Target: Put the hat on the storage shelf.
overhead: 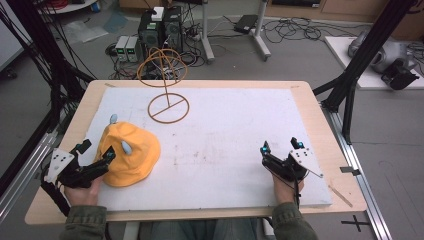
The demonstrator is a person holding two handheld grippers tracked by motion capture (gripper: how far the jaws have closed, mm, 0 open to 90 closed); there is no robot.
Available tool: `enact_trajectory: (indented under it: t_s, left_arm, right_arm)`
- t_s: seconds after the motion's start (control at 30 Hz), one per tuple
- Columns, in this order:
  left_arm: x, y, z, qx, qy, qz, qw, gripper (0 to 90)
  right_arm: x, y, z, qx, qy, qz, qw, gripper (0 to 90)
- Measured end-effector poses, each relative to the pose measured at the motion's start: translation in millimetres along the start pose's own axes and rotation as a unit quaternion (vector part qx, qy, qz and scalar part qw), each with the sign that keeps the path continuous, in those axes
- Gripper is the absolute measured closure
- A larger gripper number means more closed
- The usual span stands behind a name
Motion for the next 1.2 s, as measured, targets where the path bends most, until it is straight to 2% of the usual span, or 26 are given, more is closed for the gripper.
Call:
enact_trajectory:
  t_s: [0.03,0.07,0.13,0.23,0.37,0.47,0.57,0.67,0.77,0.83,1.0,1.2]
  left_arm:
    - [1.1,-3.6,5.1,-0.023,0.008,0.015,0.9996,13.4]
    - [1.1,-3.6,5.1,-0.023,0.008,0.015,0.9996,13.7]
    - [3.1,-8.0,11.5,-0.045,0.012,0.02,0.9987,13.8]
    - [4.0,-8.2,11.6,-0.048,0.008,0.02,0.9986,15.0]
    - [1.6,-7.0,11.6,-0.047,0.014,0.02,0.9986,19.8]
    - [-1.3,-7.1,15.5,-0.063,0.02,0.013,0.9977,25.7]
    - [0.0,-7.5,16.4,-0.071,0.013,0.005,0.9974,43.7]
    - [3.8,-8.7,17.6,-0.082,0.009,0.007,0.9966,57.0]
    - [5.4,-7.9,16.9,-0.082,0.004,0.011,0.9966,76.6]
    - [6.8,-6.6,15.4,-0.076,-0.001,0.016,0.9969,85.2]
    - [15.1,-9.9,14.1,-0.078,-0.026,0.016,0.9965,86.6]
    - [19.5,-10.7,13.1,-0.074,-0.036,0.019,0.9965,86.7]
  right_arm:
    - [0.2,-0.1,0.2,0.0,0.004,0.0,1.0,5.6]
    - [0.0,0.0,0.2,0.0,0.001,0.0,1.0,5.6]
    - [0.7,0.2,0.6,-0.001,0.002,0.001,1.0,5.6]
    - [1.1,0.2,1.0,-0.002,-0.001,0.001,1.0,5.6]
    - [1.9,0.3,0.0,0.002,0.003,0.0,1.0,5.7]
    - [2.1,1.0,-0.3,0.002,0.0,0.0,1.0,5.6]
    - [2.9,1.3,-0.8,0.003,-0.004,0.001,1.0,5.7]
    - [4.4,1.2,-1.1,0.006,-0.001,0.003,1.0,5.7]
    - [4.8,1.4,-1.0,0.005,-0.003,0.004,1.0,5.7]
    - [5.1,1.6,-0.9,0.005,-0.003,0.004,1.0,5.6]
    - [5.5,1.5,-0.5,0.005,-0.003,0.004,1.0,5.7]
    - [6.7,1.9,-1.1,0.008,0.0,0.006,1.0,5.7]
Point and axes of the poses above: each handheld gripper's, and its own axes: y roughly backward along the jaws, z roughly out of its underside, x roughly to its right, the point moved 7 cm from there along -y, roughly forward along the jaws, and after that the axes turned 6 degrees about x, right-handed, at the moved point
